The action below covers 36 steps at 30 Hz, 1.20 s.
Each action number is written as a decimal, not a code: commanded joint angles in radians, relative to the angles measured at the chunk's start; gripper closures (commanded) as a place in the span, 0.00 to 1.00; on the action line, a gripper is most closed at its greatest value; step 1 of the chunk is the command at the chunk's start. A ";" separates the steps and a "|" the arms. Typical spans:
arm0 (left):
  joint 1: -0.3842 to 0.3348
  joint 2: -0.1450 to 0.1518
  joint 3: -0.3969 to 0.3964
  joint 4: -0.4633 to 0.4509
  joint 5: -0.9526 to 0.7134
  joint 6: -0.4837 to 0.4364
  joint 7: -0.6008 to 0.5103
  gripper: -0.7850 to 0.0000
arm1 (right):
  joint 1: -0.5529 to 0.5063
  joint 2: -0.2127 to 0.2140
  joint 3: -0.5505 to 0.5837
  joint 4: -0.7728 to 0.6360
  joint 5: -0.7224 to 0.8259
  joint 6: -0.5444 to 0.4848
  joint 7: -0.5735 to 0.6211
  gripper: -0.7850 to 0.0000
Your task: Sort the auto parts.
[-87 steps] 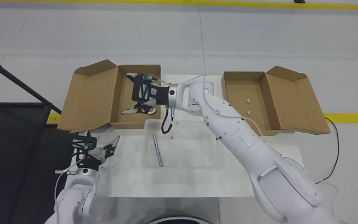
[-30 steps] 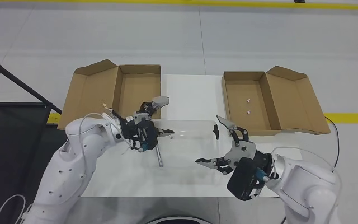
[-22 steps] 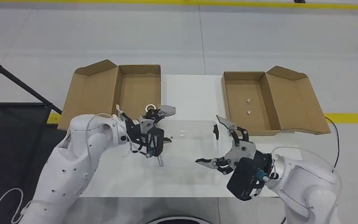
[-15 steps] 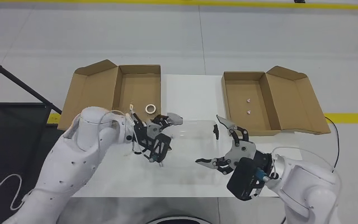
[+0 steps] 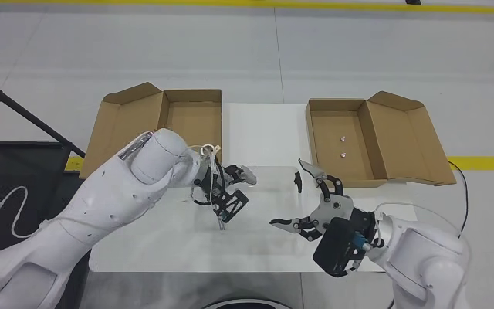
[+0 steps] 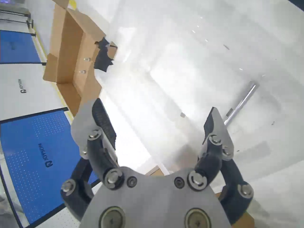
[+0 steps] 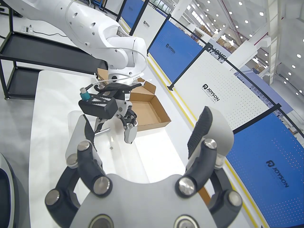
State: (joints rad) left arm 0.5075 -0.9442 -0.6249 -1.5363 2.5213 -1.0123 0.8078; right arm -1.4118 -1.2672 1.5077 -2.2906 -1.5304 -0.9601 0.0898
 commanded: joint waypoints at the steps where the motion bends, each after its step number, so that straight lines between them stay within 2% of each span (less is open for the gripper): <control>1: -0.040 -0.002 0.062 0.021 0.009 0.000 0.000 0.00 | 0.000 0.000 0.000 0.000 0.000 0.000 0.000 0.00; 5: -0.114 -0.006 0.162 0.049 -0.024 0.000 0.000 0.00 | 0.000 0.000 0.000 0.000 0.000 0.000 0.000 0.00; 19: -0.114 -0.006 0.162 0.049 -0.024 0.000 0.000 0.00 | 0.000 0.000 0.000 0.000 0.000 0.000 0.000 0.00; 22: -0.095 -0.007 0.170 0.039 -0.022 0.019 -0.043 0.00 | 0.000 0.000 0.000 0.000 0.000 0.000 0.000 0.00; 25: -0.105 -0.012 0.190 0.028 -0.010 0.004 -0.052 0.00 | 0.000 0.000 0.000 0.000 0.000 0.000 0.000 0.00; 36: -0.220 -0.025 0.349 0.042 0.081 0.000 -0.017 0.00 | 0.000 0.000 0.000 0.000 0.000 0.000 0.000 0.00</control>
State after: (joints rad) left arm 0.3005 -0.9680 -0.2928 -1.4988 2.5966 -1.0123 0.7874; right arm -1.4118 -1.2672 1.5077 -2.2906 -1.5304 -0.9601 0.0898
